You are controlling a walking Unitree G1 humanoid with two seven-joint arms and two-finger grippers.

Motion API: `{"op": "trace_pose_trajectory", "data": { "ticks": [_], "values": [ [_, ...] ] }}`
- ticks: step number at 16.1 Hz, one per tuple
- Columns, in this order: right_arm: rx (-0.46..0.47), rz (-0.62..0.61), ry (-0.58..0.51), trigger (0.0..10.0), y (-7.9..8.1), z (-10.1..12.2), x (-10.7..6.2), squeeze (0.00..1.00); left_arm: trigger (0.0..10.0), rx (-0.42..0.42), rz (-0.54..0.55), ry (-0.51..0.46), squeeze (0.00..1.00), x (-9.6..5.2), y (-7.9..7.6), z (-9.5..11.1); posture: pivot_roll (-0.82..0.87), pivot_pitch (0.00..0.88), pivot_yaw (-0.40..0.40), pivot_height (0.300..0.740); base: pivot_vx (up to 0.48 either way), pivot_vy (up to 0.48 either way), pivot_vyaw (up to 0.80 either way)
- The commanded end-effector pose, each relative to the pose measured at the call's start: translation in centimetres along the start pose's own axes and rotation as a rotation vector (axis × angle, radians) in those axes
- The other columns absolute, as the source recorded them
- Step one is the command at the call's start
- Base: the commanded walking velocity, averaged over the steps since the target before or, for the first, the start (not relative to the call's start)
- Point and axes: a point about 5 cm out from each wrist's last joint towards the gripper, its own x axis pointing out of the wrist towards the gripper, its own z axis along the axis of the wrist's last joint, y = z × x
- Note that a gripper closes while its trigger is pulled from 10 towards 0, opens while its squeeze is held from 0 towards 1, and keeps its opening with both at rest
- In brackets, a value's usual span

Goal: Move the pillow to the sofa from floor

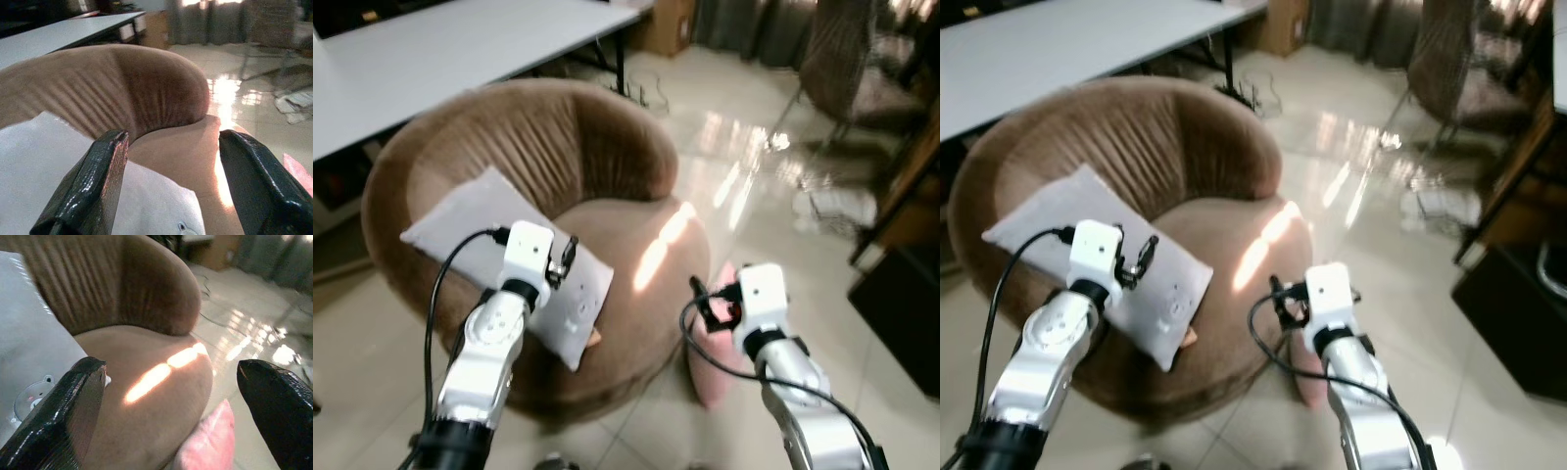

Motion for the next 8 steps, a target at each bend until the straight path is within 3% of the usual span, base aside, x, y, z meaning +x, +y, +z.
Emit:
{"op": "trace_pose_trajectory", "data": {
  "ticks": [1, 8],
  "values": [
    [-0.013, -0.023, 0.008, 10.0, -0.7, -0.31, 0.0, 0.0, 10.0, 0.002, 0.0, 0.015, 0.0, 0.14, -0.21, -0.23, -0.05, 0.0, 0.042, 0.74, 0.0, -0.375, 0.8],
    [-0.026, -0.026, 0.004, 10.0, -1.04, -0.48, 0.4, 0.0, 10.0, 0.032, -0.004, 0.021, 0.0, 0.51, -0.52, -0.24, -0.05, 0.0, 0.045, 0.74, 0.0, -0.388, 0.8]
  ]
}}
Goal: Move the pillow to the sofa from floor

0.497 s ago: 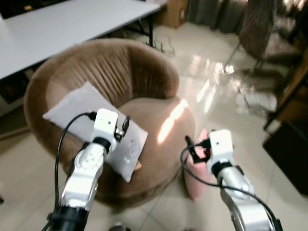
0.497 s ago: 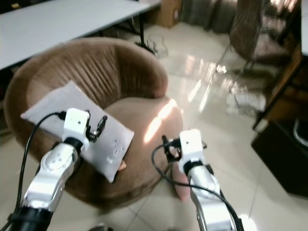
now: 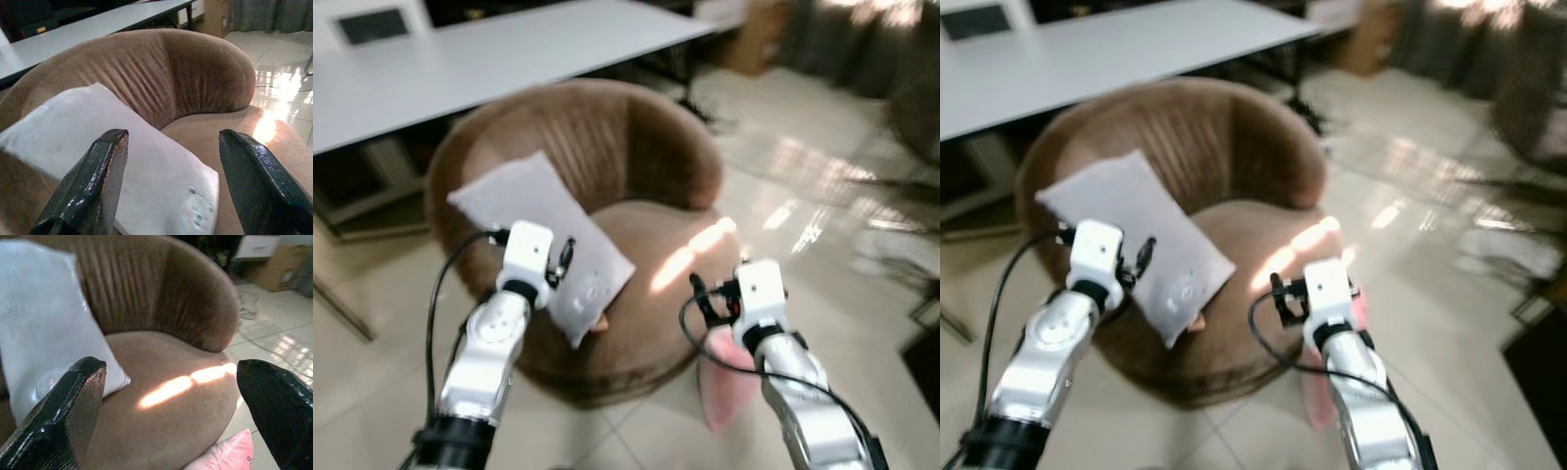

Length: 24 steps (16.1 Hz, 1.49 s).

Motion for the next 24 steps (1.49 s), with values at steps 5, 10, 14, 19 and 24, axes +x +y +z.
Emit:
{"op": "trace_pose_trajectory", "data": {
  "ticks": [5, 10, 14, 19, 24],
  "values": [
    [0.0, -0.025, -0.018, 10.0, -0.44, 0.25, 0.16, 0.0, 10.0, 0.029, -0.001, -0.006, 0.0, 0.55, 0.26, 0.35, -0.06, 0.0, 0.059, 0.74, 0.0, -0.391, 0.8],
    [-0.002, -0.037, -0.017, 10.0, -0.72, 0.12, 0.04, 0.0, 10.0, 0.032, -0.006, -0.005, 0.0, 0.6, 0.31, 0.36, -0.06, 0.0, 0.063, 0.74, 0.0, -0.394, 0.8],
    [-0.02, -0.019, -0.007, 10.0, -0.51, -0.02, 0.04, 0.0, 10.0, 0.032, 0.001, 0.005, 0.0, 0.42, 0.64, -0.07, -0.06, 0.0, 0.063, 0.74, 0.0, -0.393, 0.5],
    [-0.024, -0.005, -0.011, 10.0, -0.25, 0.03, 0.13, 0.0, 10.0, 0.035, 0.006, -0.002, 0.0, 0.42, 0.78, 0.08, -0.05, 0.0, 0.064, 0.74, 0.0, -0.393, 0.62],
    [-0.026, 0.0, -0.017, 10.0, -0.23, 0.12, 0.25, 0.0, 10.0, 0.038, 0.005, -0.005, 0.0, 0.51, 0.77, 0.2, -0.05, 0.0, 0.065, 0.74, 0.0, -0.392, 0.8]
  ]
}}
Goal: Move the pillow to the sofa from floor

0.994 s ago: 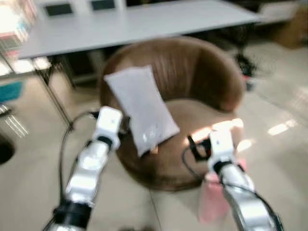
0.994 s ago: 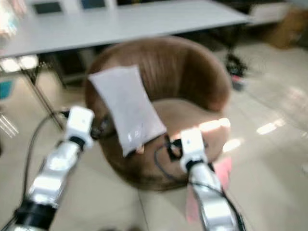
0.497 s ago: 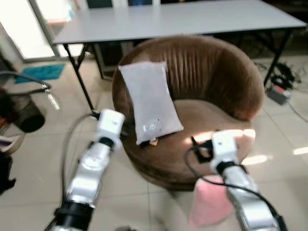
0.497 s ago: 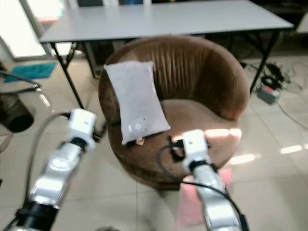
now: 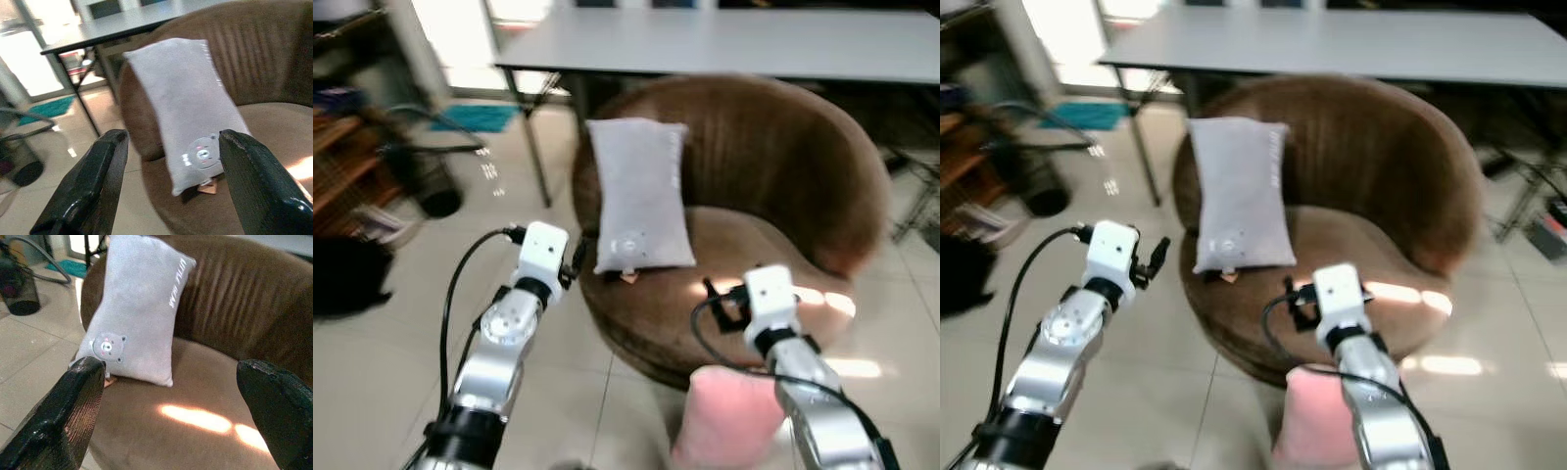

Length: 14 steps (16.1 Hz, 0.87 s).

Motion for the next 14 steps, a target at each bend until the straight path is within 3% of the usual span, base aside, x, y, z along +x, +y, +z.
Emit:
{"op": "trace_pose_trajectory", "data": {
  "ticks": [1, 8, 14],
  "values": [
    [0.003, 0.019, -0.016, 10.0, 0.58, 0.39, 0.19, 0.0, 10.0, 0.009, 0.014, 0.007, 0.0, -0.1, 0.66, -0.11, -0.05, 0.0, 0.065, 0.74, 0.0, -0.394, 0.8],
    [0.004, 0.02, -0.014, 10.0, 0.66, 0.26, 0.2, 0.0, 10.0, 0.014, 0.01, 0.006, 0.0, -0.14, 0.73, -0.11, -0.05, 0.0, 0.066, 0.74, 0.0, -0.394, 0.8],
    [0.045, 0.007, 0.0, 10.0, 0.42, -0.09, 0.12, 0.0, 10.0, 0.008, -0.001, -0.002, 0.0, -0.18, 0.59, -0.09, -0.05, 0.0, 0.067, 0.74, 0.0, -0.394, 0.0]
  ]
}}
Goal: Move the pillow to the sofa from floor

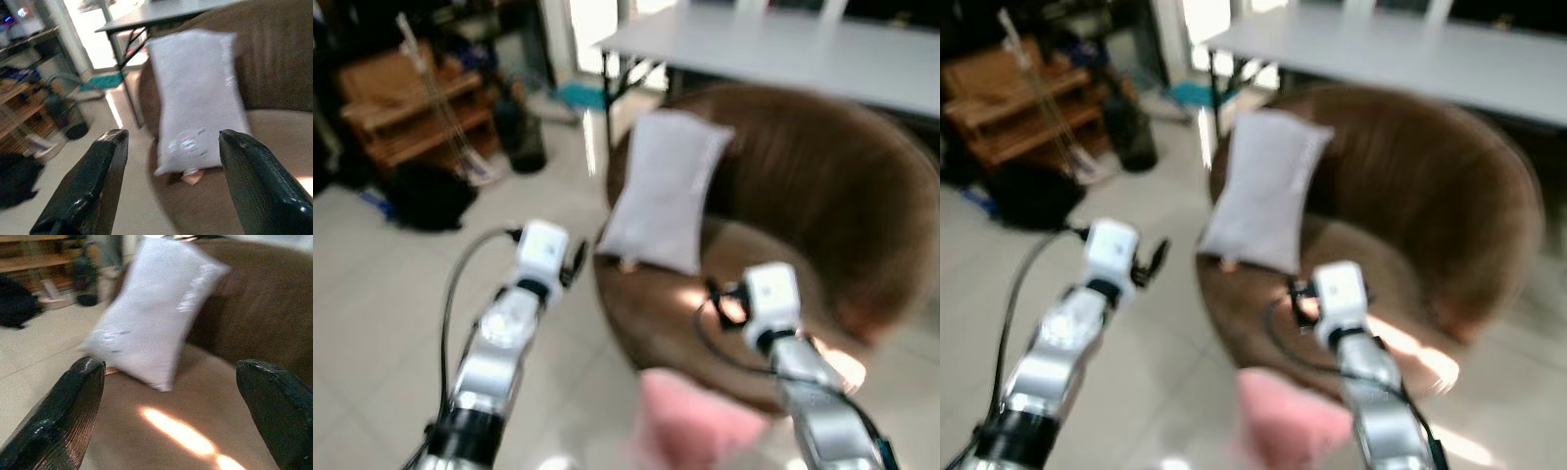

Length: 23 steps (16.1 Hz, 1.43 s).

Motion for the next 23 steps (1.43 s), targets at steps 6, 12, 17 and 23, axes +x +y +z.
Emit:
{"op": "trace_pose_trajectory", "data": {
  "ticks": [6, 12, 17, 23],
  "values": [
    [0.015, 0.047, -0.01, 10.0, 1.0, 0.0, 0.1, 0.0, 10.0, -0.063, 0.002, -0.08, 0.0, -1.2, 1.0, -0.2, -0.05, 0.0, 0.058, 0.74, 0.0, -0.059, 0.0],
    [0.014, 0.074, -0.011, 10.0, 1.2, -0.1, 0.0, 0.0, 10.0, -0.062, -0.033, -0.13, 0.0, -2.6, 1.3, -0.7, -0.04, 0.0, 0.047, 0.72, 0.0, 0.0, 0.0],
    [0.011, 0.069, -0.01, 10.0, 1.1, -0.2, 0.0, 0.0, 10.0, -0.068, -0.031, -0.172, 0.0, -2.6, 1.2, -0.5, -0.05, 0.0, 0.046, 0.68, 0.0, 0.0, 0.0],
    [0.017, 0.073, -0.015, 10.0, 1.2, -0.2, -0.1, 0.0, 10.0, -0.072, -0.026, -0.182, 0.0, -2.5, 1.1, -0.3, -0.05, 0.0, 0.047, 0.635, 0.0, 0.0, 0.0]
  ]
}}
